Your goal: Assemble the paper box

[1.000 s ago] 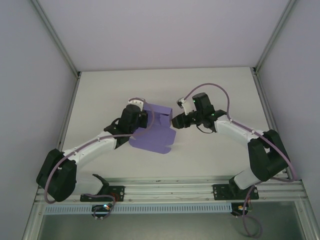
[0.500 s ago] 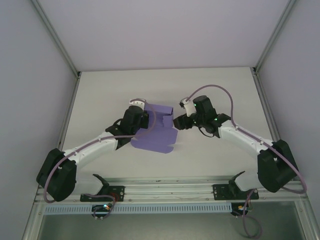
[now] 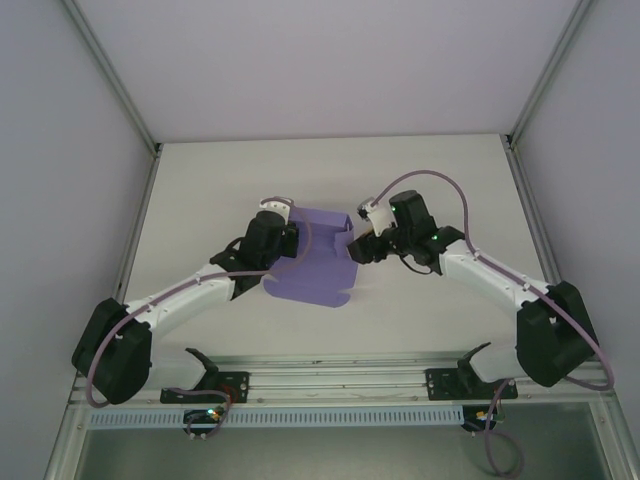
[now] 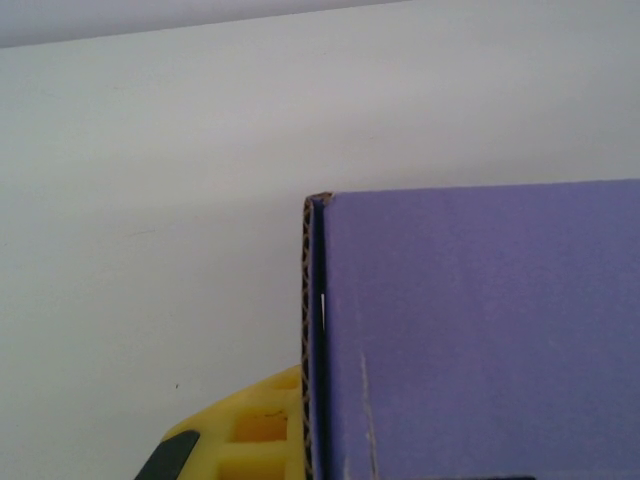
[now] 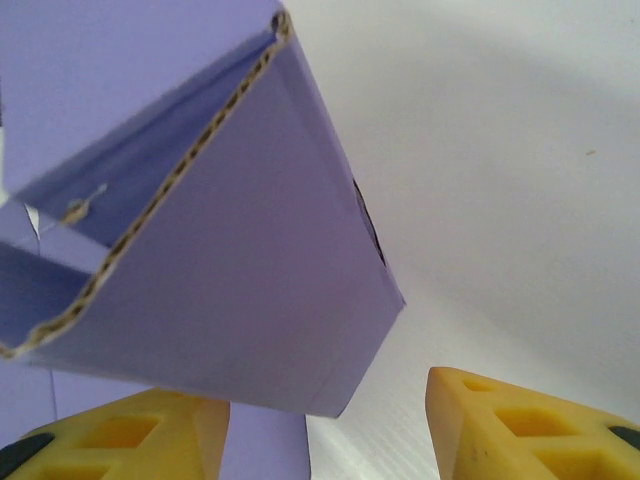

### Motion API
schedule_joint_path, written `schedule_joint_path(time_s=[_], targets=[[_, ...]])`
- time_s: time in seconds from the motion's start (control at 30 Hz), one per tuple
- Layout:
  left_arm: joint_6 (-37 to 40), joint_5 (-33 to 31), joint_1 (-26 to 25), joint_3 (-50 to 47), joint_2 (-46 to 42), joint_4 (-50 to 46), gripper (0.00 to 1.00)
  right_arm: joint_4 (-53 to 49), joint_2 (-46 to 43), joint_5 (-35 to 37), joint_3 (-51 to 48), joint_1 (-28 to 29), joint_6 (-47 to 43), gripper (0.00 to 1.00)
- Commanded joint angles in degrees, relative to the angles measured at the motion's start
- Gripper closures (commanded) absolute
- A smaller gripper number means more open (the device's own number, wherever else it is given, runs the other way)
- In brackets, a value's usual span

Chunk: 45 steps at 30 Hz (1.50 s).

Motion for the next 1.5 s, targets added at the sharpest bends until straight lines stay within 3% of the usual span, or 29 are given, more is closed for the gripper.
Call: schedule_joint_path(time_s=[0.0, 0.17, 0.27, 0.43, 0.57, 0.8, 0.97, 1.1, 1.3, 1.4, 1.47], targets=[[-0.8, -0.1, -0.5, 1.7, -0.9, 0.7, 1.0, 4.8, 2.0, 1.5, 2.4, 1.0, 2.9, 0.46], [-1.7, -1.3, -1.0, 1.6, -0.4, 1.2, 1.0, 12.5, 3.2, 13.4, 1.6, 2.7, 11.8, 0.47], [-2.4, -1.9, -1.3, 1.8, 0.0, 1.6, 1.0, 13.8, 4.4, 25.5, 1.9, 5.3, 16.3, 0.49], [-3.3, -3.4, -2.2, 2.7, 1.4, 1.1, 1.0, 20.0, 5.4, 39.3, 0.4, 8.5, 22.4, 0.59], [-4.4, -3.6, -2.9, 3.2, 2.4, 1.3, 1.0, 21.4, 7.6, 45.0, 1.6, 9.8, 23.8, 0.6], [-6.0, -4.0, -3.7, 4.0, 2.9, 0.7, 1.0, 20.5, 11.3, 48.1, 4.0, 10.3, 23.5, 0.85], [-14.3, -11.0, -4.1, 6.4, 4.0, -4.1, 1.0, 15.3, 13.4, 63.6, 6.1, 12.5, 28.0, 0.99], [-20.4, -16.5, -4.0, 8.5, 4.9, -9.8, 1.0, 10.3, 14.1, 70.0, 6.8, 12.4, 33.3, 1.0], [-21.3, -15.1, -3.4, 10.3, 6.0, -12.8, 1.0, 8.0, 16.5, 75.7, 8.6, 12.3, 27.8, 1.0], [-20.6, -14.5, -3.4, 10.4, 5.9, -12.1, 1.0, 11.8, 14.8, 72.5, 6.5, 12.2, 23.3, 0.98], [-19.3, -13.1, -3.3, 9.6, 5.7, -10.2, 1.0, 18.2, 12.4, 62.9, 3.3, 11.0, 19.9, 0.86]])
